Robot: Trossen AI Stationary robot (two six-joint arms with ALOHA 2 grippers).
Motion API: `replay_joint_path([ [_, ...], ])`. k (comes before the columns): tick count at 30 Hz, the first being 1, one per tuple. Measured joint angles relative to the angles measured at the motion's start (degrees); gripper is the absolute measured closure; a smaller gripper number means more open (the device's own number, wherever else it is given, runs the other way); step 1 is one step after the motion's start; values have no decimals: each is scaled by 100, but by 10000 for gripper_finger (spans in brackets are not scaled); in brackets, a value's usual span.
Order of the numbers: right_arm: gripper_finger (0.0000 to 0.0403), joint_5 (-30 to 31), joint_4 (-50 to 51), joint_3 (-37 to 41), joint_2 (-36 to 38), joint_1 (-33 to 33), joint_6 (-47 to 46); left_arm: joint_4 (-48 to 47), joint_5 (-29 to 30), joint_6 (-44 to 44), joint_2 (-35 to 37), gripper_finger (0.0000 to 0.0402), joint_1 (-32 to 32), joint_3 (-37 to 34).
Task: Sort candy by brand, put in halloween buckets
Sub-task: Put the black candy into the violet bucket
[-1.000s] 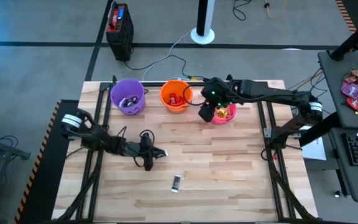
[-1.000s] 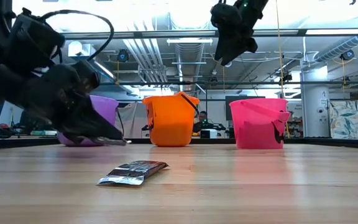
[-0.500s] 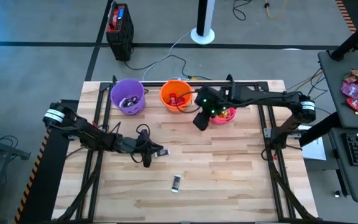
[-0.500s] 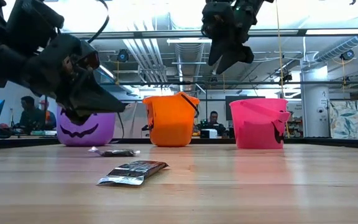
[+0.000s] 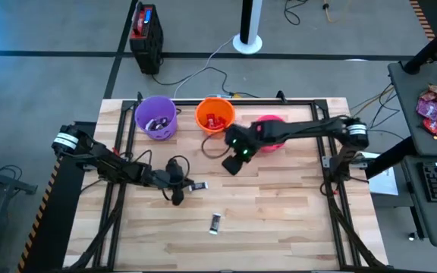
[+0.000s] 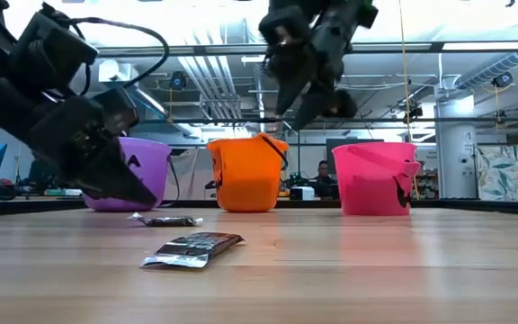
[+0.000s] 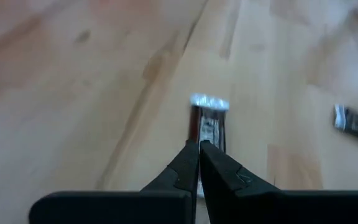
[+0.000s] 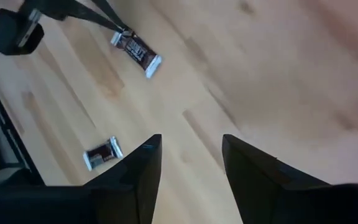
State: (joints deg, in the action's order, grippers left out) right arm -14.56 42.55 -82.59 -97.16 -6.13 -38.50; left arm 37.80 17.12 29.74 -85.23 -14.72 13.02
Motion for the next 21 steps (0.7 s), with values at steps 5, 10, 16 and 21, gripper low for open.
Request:
replay_joint_path([
  [5, 256, -76, -757, 0, -696, 301, -606, -265, -280, -158, 0, 401, -2, 2],
  [10, 244, -33, -1505, 2, -1217, 340, -1108, -344, -319, -107, 0, 401, -11, 0],
  [16, 208, -43, -2041, 2, -1636, 393, -1402, -393, -319, 78, 0, 401, -11, 9],
  [21, 189, -45, -2511, 2, -1970, 431, -1411, -526, -315, 80, -114, 401, -13, 11],
])
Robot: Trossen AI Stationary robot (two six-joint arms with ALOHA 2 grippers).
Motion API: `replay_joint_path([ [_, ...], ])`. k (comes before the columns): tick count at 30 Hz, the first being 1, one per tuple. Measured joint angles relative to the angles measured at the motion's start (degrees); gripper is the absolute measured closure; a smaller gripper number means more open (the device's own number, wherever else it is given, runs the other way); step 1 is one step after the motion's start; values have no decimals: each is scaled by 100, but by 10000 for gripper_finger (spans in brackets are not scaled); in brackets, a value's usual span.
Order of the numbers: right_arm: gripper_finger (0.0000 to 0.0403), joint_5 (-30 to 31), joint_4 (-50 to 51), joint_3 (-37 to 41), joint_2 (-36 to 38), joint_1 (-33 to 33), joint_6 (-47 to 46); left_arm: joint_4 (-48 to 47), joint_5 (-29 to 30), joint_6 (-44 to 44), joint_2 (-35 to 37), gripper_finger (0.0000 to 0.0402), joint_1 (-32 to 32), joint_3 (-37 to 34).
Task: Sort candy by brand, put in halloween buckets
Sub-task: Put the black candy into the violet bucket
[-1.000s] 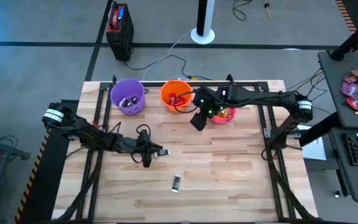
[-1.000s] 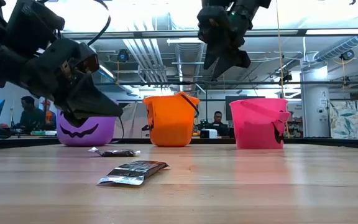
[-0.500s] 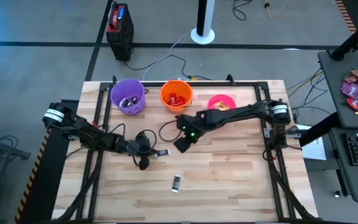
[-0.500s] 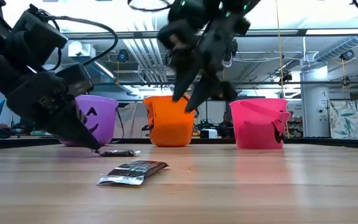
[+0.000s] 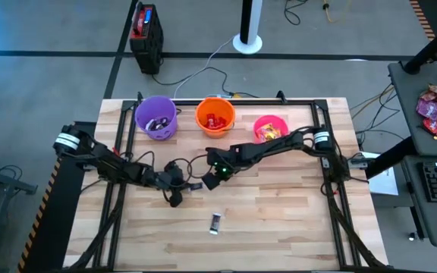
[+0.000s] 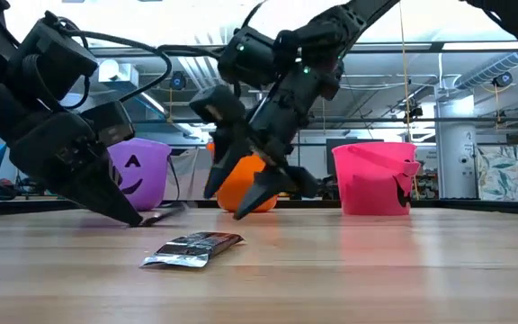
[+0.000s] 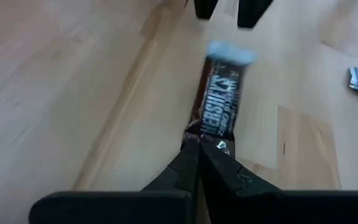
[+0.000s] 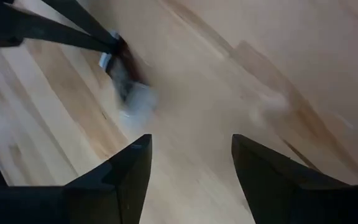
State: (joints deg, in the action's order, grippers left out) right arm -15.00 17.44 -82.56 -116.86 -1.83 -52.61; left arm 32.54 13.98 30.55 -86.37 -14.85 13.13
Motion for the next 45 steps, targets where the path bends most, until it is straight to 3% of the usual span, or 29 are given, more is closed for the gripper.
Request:
replay_joint_path([
  [19, 198, -617, -1606, -9, -488, 20, -248, 333, 37, 194, -392, 401, -4, 10],
  [23, 244, -647, -1668, -7, -550, 20, -183, 451, 41, 194, -430, 402, -4, 7],
  [29, 370, -719, -1611, -7, -574, 7, 170, 598, -17, 171, -351, 402, -4, -7],
  [34, 384, -704, -1172, -2, -245, -53, 641, 547, -455, 371, 263, 402, -11, 2],
  [45, 386, 363, 561, -4, 1029, -131, 2021, 21, -230, 210, 1955, 401, 128, 24],
])
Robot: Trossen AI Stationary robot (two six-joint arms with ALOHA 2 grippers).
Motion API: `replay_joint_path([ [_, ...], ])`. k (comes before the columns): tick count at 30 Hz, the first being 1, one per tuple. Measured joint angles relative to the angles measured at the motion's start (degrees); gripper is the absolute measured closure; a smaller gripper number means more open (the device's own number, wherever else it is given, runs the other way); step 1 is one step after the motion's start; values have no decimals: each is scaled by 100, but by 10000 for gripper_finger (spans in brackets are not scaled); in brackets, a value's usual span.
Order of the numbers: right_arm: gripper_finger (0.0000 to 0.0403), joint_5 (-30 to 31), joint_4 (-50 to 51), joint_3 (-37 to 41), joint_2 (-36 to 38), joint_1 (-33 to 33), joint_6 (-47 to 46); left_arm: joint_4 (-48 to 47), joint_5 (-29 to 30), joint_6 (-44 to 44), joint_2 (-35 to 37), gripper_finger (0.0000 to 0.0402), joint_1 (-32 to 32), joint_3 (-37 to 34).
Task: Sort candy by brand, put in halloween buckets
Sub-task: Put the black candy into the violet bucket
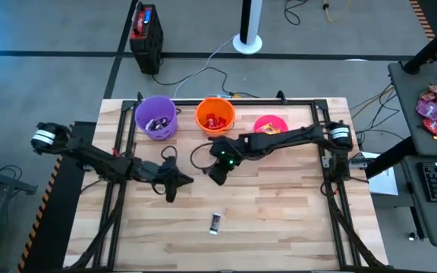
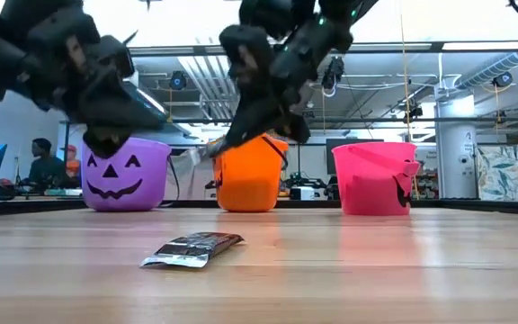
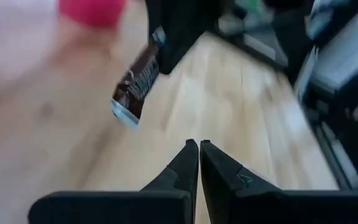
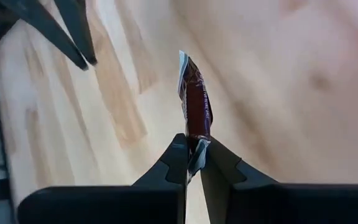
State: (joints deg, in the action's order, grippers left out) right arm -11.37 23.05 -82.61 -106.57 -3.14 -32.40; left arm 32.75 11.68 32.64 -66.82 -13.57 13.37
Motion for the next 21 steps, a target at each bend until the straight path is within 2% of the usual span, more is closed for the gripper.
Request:
replay_joint_path([
  [3, 387, 418, 62, 2, 256, 0, 576, 86, 360, -54, 379, 391, 162, 0],
  [8, 387, 820, -646, 1, 504, -2, 1005, 337, 838, -281, 887, 351, 647, 92],
  [14, 387, 1128, -1540, 2, 658, 117, 1610, 418, 881, -376, 1134, 277, 1152, 411],
  [21, 387, 1150, -1907, 2, 702, 136, 2093, 221, 712, -501, 1122, 201, 1198, 626],
])
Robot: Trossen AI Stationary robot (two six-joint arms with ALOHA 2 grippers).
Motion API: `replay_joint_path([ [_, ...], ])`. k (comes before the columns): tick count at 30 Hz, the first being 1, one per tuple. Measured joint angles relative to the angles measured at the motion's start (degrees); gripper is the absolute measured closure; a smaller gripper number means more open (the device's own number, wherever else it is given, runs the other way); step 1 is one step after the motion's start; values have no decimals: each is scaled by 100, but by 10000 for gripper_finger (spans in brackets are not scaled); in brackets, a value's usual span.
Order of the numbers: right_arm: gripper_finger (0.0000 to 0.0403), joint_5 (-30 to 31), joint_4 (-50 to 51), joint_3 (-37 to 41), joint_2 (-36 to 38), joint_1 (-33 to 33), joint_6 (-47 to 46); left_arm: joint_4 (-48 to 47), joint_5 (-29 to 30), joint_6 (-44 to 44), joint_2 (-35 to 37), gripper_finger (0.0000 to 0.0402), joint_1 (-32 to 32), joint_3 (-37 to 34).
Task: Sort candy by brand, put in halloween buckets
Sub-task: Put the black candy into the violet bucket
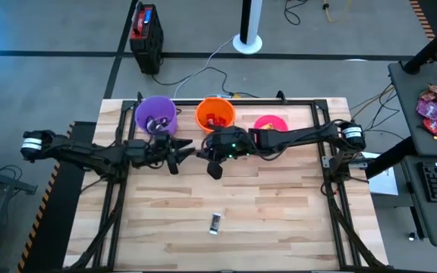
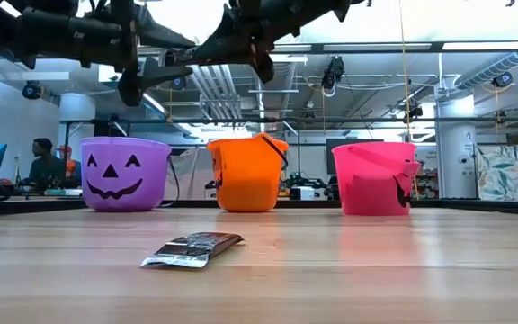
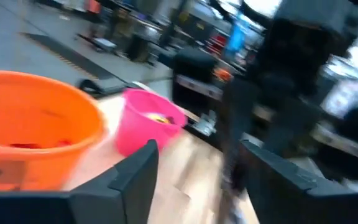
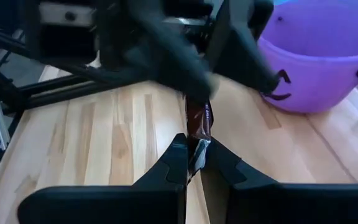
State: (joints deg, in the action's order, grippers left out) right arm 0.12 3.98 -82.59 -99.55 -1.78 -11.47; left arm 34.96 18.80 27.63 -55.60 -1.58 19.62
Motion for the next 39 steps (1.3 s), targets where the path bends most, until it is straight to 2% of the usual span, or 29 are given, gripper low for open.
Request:
replay_joint_path([
  [4, 387, 28, -52, -24, 11, -61, 15, -48, -631, -187, -49, 181, -11, 102],
  [9, 388, 52, -46, -100, 11, -63, 105, -105, -775, -199, -168, 197, -2, 180],
  [14, 388, 33, -42, -114, 11, -61, 162, -185, -770, -420, -261, 258, -6, 349],
  [20, 387, -34, 98, -114, 32, -59, 135, -273, -734, -683, -302, 376, -9, 401],
  [23, 365, -11, 136, -114, 33, -87, -78, -307, -626, -603, -261, 384, -2, 399],
  [29, 291, -13, 484, -124, 27, -234, -733, -809, -334, -445, -83, 395, 155, 554],
  [32, 259, -13, 497, -122, 20, -321, -1009, -1664, -320, -445, -39, 395, 345, 830],
  [35, 236, 2, 584, -122, 63, -419, -1238, -3025, -86, -454, -4, 395, 651, 1383],
  [39, 217, 10, 875, -122, 83, -498, -1409, -6175, 798, -496, -32, 395, 1417, 2551],
])
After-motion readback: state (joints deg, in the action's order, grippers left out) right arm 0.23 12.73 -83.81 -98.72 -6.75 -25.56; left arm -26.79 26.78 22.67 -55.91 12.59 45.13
